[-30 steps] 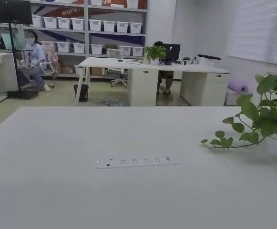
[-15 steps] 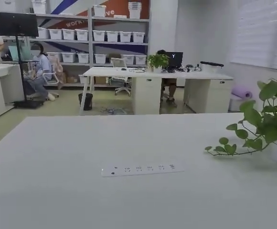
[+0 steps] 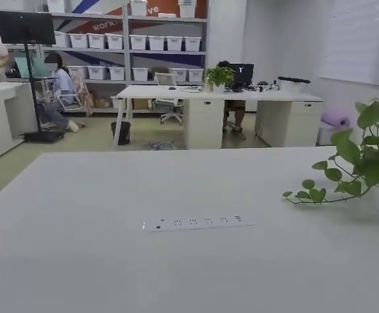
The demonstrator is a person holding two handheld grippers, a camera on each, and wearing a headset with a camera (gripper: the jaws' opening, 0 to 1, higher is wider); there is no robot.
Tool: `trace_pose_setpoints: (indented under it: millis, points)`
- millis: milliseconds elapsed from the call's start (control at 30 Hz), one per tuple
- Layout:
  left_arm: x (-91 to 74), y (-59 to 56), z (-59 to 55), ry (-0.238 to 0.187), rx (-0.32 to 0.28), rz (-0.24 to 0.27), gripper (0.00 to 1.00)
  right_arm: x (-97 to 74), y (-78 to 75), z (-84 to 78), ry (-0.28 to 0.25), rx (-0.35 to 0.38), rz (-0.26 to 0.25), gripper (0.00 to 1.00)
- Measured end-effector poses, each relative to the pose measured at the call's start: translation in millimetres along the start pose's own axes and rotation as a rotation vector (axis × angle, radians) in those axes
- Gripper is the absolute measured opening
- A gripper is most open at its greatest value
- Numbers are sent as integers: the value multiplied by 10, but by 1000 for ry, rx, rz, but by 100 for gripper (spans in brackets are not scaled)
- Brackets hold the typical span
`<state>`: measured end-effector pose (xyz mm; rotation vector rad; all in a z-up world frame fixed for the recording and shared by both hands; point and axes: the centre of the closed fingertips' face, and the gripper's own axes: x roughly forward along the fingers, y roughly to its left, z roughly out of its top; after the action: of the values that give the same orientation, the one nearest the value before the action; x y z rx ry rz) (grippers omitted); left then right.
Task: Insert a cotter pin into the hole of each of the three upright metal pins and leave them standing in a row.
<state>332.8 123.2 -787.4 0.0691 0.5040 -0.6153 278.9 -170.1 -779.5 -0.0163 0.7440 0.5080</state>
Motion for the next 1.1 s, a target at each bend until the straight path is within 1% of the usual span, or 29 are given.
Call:
trace_pose_setpoints:
  millis: [33,133,267,400,500,633,800,867,967,1100]
  points:
    - [10,-21,0,2,4,-4,7,-2,4,-6,3,-2,0,97]
    - [49,-127,11,7,34,-41,7,-6,9,-11,4,-1,1,97]
    - [87,-225,20,9,59,-72,7,-6,6,-3,2,-3,4,97]
    - [123,-266,8,19,86,-97,7,-8,7,-8,2,-2,5,97]
    - [131,-327,11,23,102,-121,7,-4,12,-22,8,-3,6,97]
    - [142,-372,3,27,116,-144,7,5,24,-21,14,-6,8,97]
    - [155,-423,-28,42,129,-169,7,30,46,-7,20,-12,9,97]
    - [162,-428,-50,46,144,-177,7,46,67,-2,25,-17,12,97]
    - [167,-429,-66,50,147,-184,7,66,104,5,31,-24,17,97]
    - [169,-447,-84,51,151,-204,7,88,126,15,39,-32,19,97]
